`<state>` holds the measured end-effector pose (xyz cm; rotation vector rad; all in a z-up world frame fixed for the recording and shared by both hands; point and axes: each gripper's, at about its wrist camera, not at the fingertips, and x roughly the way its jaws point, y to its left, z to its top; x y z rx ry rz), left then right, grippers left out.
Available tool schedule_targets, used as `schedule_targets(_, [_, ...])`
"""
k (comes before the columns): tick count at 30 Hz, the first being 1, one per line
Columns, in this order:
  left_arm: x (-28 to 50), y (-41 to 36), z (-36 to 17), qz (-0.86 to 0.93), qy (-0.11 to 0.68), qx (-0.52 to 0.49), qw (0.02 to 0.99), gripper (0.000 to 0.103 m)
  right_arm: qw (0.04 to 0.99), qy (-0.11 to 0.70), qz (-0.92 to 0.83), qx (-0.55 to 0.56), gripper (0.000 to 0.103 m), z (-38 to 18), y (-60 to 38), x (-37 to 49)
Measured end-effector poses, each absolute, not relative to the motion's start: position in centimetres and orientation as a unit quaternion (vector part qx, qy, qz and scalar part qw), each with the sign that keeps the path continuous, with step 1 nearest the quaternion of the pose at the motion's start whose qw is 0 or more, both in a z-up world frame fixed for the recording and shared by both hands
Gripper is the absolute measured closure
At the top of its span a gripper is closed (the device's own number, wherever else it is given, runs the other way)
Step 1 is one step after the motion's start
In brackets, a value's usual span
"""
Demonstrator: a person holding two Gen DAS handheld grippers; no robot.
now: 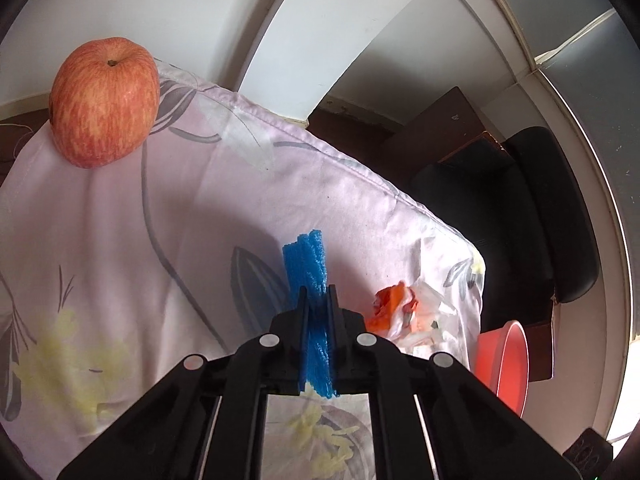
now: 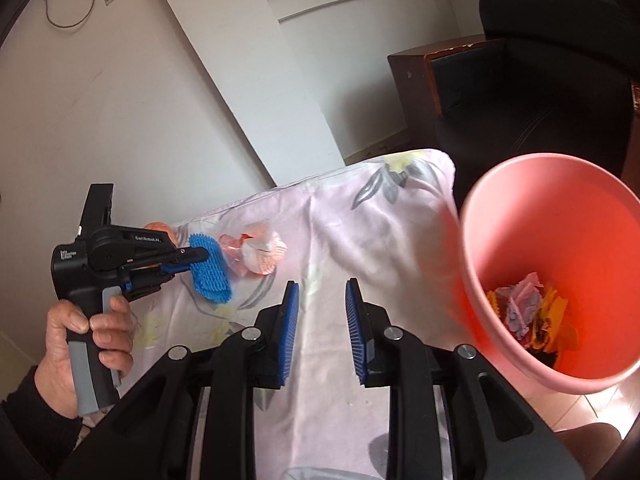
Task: Collect trash
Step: 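Grasp the blue foam mesh sleeve with the left tool, then grasp the white-and-orange plastic wrapper with the right tool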
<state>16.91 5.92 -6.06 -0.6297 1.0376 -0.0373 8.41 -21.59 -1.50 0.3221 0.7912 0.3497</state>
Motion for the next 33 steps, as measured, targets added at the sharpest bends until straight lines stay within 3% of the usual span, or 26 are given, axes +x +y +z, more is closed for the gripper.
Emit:
schedule_targets(8, [13.4,8.1,-5.4,-0.046,0.472,-0.284,0.833,0.097,0.872,0.406,0.198,0.188,0.078,-3.0,-18.5,12.6])
schedule_targets(10, [12.4,8.7,-4.9,-0.049,0.461,-0.275,0.842,0.097,0.868,0.408,0.198,0.202,0.068,-3.3,-18.1,13.6])
schedule_targets(12, [11.4,9.3,-4.6,-0.052,0.452,-0.269,0.849,0.097,0.864,0.408,0.198,0.217,0.065,-3.6,-17.8,14.6])
schedule_targets(33, [7.0,11.1,-4.0,-0.083,0.427,-0.239,0.868,0.097,0.863,0.431,0.160,0.209,0.065,-6.2,-13.8,20.5])
